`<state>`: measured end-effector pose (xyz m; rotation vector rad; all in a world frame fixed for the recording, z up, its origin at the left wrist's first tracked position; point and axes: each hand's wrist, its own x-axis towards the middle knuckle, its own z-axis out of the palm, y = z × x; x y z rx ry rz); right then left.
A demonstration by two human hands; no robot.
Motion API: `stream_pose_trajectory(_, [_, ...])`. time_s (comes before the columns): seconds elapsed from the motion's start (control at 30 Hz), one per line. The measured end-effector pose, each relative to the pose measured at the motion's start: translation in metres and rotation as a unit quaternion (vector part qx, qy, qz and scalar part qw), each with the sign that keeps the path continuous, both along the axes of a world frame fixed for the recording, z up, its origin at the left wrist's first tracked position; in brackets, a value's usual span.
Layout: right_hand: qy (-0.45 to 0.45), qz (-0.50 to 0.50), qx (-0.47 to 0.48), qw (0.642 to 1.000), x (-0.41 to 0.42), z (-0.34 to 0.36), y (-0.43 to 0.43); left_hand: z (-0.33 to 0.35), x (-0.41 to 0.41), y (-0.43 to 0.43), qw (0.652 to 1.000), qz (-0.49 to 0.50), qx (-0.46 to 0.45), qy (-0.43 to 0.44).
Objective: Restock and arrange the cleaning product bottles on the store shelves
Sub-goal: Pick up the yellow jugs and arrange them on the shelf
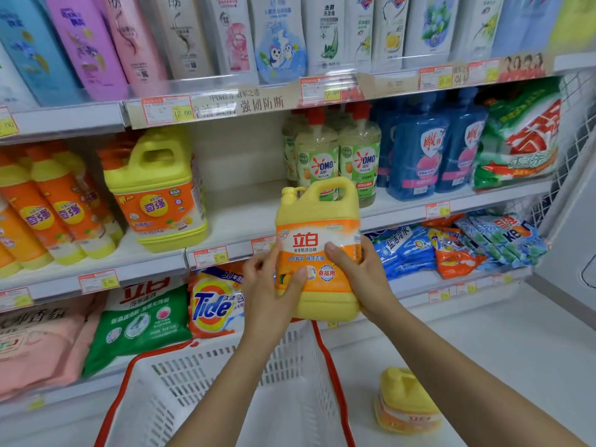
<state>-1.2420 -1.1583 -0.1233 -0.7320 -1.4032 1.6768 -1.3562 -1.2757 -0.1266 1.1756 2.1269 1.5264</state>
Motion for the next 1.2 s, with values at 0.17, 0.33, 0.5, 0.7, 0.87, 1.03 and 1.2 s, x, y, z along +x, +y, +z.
stream_pose_trajectory(0.17, [-0.021,0.015,0.070,0.997,-0.002,0.006,-0.006,0.002,0.021,0.011,0.985,-0.085,0.036,-0.144])
stream_pose_trajectory(0.33, [-0.032,0.078,0.145,0.986,-0.003,0.005,-0.001,0.004,0.008,0.009,0.971,-0.041,0.063,-0.225])
stream_pose_trajectory(0.5, [-0.078,0.097,0.066,0.990,-0.009,-0.013,0.014,0.004,-0.001,-0.001,0.934,-0.110,0.032,-0.338])
stream_pose_trajectory(0.7, [-0.022,0.098,-0.092,0.991,-0.007,-0.022,0.018,0.011,0.000,0.000,0.953,-0.145,-0.007,-0.267])
stream_pose_trajectory(0.87, [-0.048,-0.017,-0.002,0.999,-0.008,-0.012,0.016,0.007,0.000,0.008,0.984,-0.043,0.003,-0.173])
stream_pose_trajectory(1.03, [-0.058,0.041,0.002,0.997,0.009,-0.003,0.026,-0.006,-0.015,0.004,0.926,-0.042,0.073,-0.368])
stream_pose_trajectory(1.2, [-0.019,0.144,-0.053,0.988,0.012,-0.002,0.017,-0.008,-0.014,0.002,0.897,-0.088,0.079,-0.427])
